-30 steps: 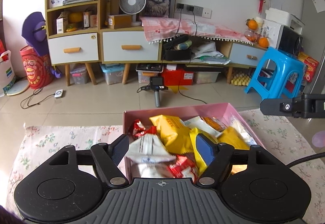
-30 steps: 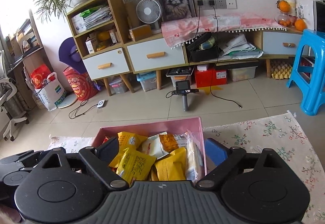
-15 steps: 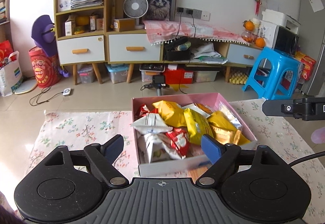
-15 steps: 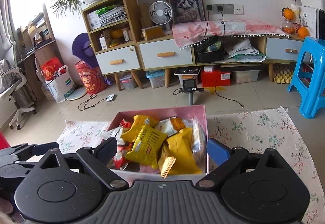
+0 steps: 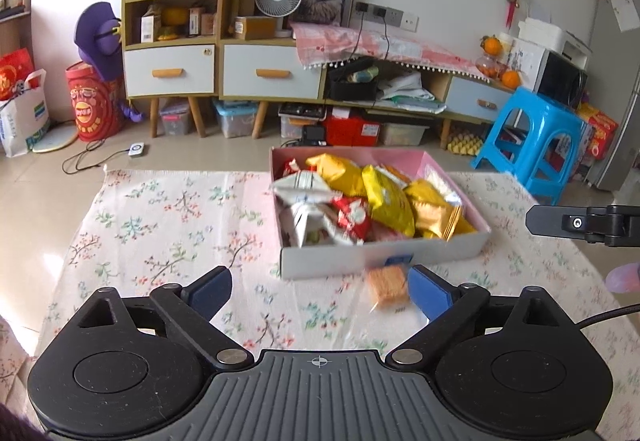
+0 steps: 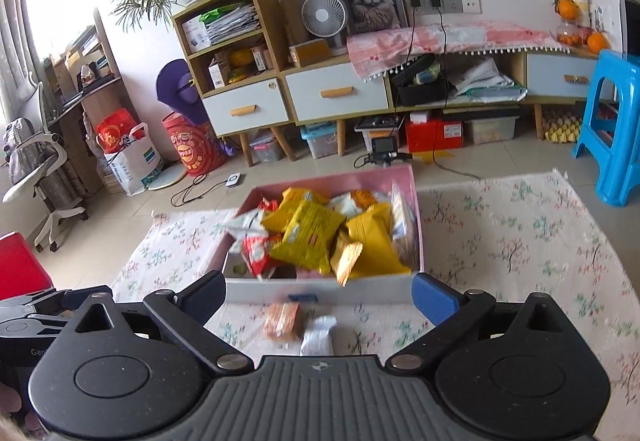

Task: Organize snacks
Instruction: 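Move both open tools back toward the wafer pack and silver wrapper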

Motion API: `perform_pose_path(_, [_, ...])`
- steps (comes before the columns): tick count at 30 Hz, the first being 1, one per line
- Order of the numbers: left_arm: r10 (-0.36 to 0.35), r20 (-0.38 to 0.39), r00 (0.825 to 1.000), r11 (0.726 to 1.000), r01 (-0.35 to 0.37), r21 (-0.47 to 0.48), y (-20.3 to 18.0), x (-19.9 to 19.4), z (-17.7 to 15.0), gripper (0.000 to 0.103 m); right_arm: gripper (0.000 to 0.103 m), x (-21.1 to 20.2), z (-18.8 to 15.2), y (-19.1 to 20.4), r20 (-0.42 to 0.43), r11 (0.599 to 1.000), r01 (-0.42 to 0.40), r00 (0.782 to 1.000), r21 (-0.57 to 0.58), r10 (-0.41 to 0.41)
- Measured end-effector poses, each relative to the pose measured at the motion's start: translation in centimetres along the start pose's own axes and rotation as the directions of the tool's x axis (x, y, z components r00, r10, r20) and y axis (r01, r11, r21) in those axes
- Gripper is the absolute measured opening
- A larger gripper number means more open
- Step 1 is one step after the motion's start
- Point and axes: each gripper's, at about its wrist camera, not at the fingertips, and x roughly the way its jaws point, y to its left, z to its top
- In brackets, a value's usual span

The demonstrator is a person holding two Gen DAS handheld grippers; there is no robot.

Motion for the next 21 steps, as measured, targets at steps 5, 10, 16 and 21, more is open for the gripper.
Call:
perform_pose_path(5, [0.015, -0.017, 1.0, 0.999, -0.014, 0.048, -0.5, 0.2, -0.7, 0.096, 0.092, 0.0, -1.6, 0.8, 0.001, 0.992, 0.021, 1.0, -0.122, -0.021])
perform_pose_path(10, [0.004, -0.031, 1.0, 0.999, -0.003, 0.04, -0.7, 1.0, -0.9, 0.097, 0.093, 0.6, -2.9, 1.3, -0.002, 0.981, 0.013, 1.0, -0.196, -0.014])
perform_pose_path(16, [0.0, -0.068, 0.998, 1.0, 0.0, -0.004, -0.5, 2.6, -2.0, 0.097, 0.095, 1.8, -4.4, 1.3, -0.02, 0.969, -0.012, 1.0, -0.247, 0.007])
perform_pose_path(21, [0.03, -0.089, 0.996, 0.999, -0.028, 0.022, -0.7, 3.8, -2.5, 0.097, 0.095, 3.1, -5.4, 1.1, -0.069, 0.953, -0.026, 0.998, -0.301, 0.005])
